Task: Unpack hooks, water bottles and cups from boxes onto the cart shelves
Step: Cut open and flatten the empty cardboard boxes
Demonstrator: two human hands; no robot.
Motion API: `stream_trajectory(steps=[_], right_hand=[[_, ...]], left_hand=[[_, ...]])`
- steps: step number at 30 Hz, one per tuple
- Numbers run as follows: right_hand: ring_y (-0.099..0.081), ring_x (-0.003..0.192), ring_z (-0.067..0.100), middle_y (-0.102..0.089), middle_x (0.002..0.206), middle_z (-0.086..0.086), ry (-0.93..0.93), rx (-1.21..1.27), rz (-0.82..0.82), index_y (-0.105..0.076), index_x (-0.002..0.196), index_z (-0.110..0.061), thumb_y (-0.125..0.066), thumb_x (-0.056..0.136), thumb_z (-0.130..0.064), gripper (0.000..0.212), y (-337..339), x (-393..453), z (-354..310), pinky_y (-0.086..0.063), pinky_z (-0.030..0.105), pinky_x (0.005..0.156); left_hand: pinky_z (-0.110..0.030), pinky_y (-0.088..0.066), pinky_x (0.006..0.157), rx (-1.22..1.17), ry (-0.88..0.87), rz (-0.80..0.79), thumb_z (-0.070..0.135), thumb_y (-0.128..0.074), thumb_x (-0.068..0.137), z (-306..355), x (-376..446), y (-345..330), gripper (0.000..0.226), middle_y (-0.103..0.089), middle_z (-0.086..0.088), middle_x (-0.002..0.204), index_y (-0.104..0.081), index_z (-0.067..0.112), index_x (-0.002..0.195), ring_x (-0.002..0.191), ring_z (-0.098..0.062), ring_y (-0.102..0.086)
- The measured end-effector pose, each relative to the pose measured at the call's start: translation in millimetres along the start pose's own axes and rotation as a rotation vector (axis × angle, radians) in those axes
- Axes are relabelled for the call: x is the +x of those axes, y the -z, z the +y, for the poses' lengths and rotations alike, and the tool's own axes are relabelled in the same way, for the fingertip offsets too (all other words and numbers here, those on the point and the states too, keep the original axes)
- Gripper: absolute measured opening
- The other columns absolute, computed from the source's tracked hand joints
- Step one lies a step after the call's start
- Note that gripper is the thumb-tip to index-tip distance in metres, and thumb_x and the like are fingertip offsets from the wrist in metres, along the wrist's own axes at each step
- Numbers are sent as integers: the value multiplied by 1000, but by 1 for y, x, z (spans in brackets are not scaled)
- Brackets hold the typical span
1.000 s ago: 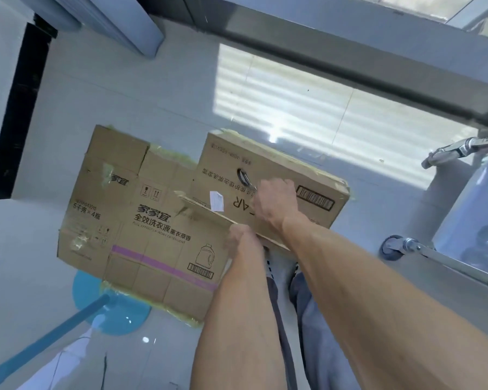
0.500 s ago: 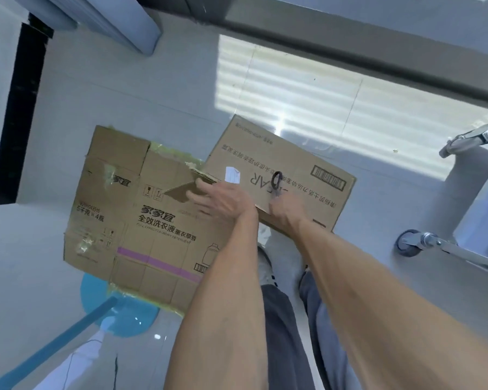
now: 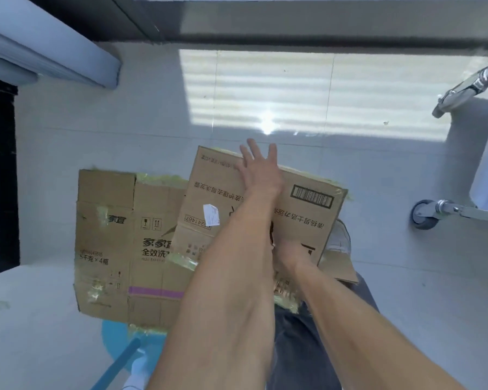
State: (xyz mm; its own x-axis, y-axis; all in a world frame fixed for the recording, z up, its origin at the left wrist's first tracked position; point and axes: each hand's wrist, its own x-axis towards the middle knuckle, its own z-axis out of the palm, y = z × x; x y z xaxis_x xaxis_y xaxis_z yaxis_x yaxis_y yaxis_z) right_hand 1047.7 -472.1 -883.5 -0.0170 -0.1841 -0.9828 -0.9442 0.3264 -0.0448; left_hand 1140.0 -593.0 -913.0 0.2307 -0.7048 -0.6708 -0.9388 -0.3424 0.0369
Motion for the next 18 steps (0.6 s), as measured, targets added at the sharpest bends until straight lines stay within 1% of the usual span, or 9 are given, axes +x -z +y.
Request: stream_trajectory(steps=[1,3,5,7,8,12,14,16,18], right_hand=[[-59,115,32,-63,126,14,-12,-4,-6,-62,124,-8,-41,100,-15,32,1,-5,1,-47,44,102],[-56,120,32,-60,130,14,-23,51,-5,-59,129,-9,-39,102,-15,34,0,-1,10,-45,44,104],[-56,120,31,-59,131,13,-31,71,-42,-58,129,-9,-41,101,-15,33,-5,5,20,-44,43,105],[-59,114,29,-61,127,12,-55,22,-66,-60,125,-8,-43,99,-16,32,-12,7,26,-48,40,101],[-60,112,28,-62,125,11,-68,-22,-72,-61,124,-9,-45,99,-18,31,-13,5,29,-49,39,99],[-63,106,26,-65,120,9,-79,-171,-69,-63,115,-11,-49,96,-19,25,-20,8,33,-51,36,89],[-61,108,27,-64,120,9,-53,-196,-27,-62,112,-12,-49,95,-19,23,-21,6,26,-50,38,92],[-55,114,29,-61,123,11,-38,-255,77,-60,112,-13,-49,94,-20,22,-19,-1,16,-45,40,98],[-43,124,32,-52,132,16,-45,-342,207,-58,121,-13,-47,93,-17,31,-17,-8,5,-37,44,103]], left_hand=[[-56,-7,119,112,-114,-59,11,-52,90,10,1,-8,81,7,-23,162,-9,27,157,149,-44,5],[-57,-2,119,205,-228,-153,11,-52,91,29,-5,-19,79,-6,-23,162,-10,25,157,149,-43,-1],[-58,-9,118,251,-245,-138,12,-53,92,30,-4,-33,67,-31,-18,154,-26,22,152,146,-39,-20],[-58,-12,116,273,-251,-83,12,-56,89,23,-10,-40,58,-46,-10,142,-39,23,143,138,-33,-33],[-59,-12,114,312,-268,-46,12,-58,86,22,-15,-44,57,-49,-9,138,-43,24,140,134,-31,-37],[-59,-15,112,247,-270,49,10,-66,76,14,-32,-44,58,-53,-9,129,-51,25,130,125,-31,-44],[-56,-21,110,238,-282,104,18,-74,73,5,-39,-41,59,-54,-8,127,-51,25,128,122,-29,-44],[-51,-24,105,184,-249,158,31,-82,69,-5,-47,-34,64,-53,-8,127,-52,24,125,120,-28,-44],[-47,-28,99,71,-206,232,40,-83,67,-12,-62,-20,63,-53,-8,121,-55,23,120,114,-27,-44]])
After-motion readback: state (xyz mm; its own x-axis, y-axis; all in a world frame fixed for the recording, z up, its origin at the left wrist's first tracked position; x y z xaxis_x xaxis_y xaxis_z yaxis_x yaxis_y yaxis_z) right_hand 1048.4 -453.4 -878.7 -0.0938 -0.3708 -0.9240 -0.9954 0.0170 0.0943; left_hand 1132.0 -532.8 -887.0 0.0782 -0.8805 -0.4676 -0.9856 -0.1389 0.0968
